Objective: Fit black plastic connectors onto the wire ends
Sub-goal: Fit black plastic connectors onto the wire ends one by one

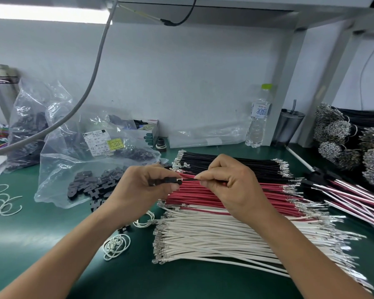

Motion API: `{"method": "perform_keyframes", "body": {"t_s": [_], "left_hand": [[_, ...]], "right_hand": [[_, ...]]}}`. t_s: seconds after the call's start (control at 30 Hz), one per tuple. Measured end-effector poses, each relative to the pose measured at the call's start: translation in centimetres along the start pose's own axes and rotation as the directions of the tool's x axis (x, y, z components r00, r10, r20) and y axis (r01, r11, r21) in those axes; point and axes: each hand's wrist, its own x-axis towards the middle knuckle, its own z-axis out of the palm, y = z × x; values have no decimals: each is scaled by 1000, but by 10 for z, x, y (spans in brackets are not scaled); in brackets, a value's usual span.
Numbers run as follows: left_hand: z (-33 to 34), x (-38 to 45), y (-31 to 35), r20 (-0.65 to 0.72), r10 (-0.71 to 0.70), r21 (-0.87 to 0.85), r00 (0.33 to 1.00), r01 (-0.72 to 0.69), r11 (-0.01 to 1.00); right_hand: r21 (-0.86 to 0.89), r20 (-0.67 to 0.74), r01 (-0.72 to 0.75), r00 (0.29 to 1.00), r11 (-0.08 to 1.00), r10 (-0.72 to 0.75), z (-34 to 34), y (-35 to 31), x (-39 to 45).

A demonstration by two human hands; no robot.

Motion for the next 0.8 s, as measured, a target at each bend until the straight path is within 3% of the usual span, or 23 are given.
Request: {"method": "perform_keyframes", "body": {"t_s": [0.17, 0.47, 0.7, 0.8], "left_hand": [[5, 0, 1, 0, 69, 282, 998, -66, 957], [4, 1, 4, -3, 50, 208, 999, -48, 977], [7, -2, 7, -4, 84, 188, 996, -82, 979], [6, -2, 12, -7, 148, 189, 989, -144, 971]], "right_hand": [[-223, 25, 109, 994, 969, -106, 7, -7, -3], [-123, 51, -17, 998, 992, 23, 9, -6, -1], [-108, 37, 4, 999, 994, 0, 14, -10, -4], [-96, 97, 23, 995, 995, -14, 21, -15, -5]]}}
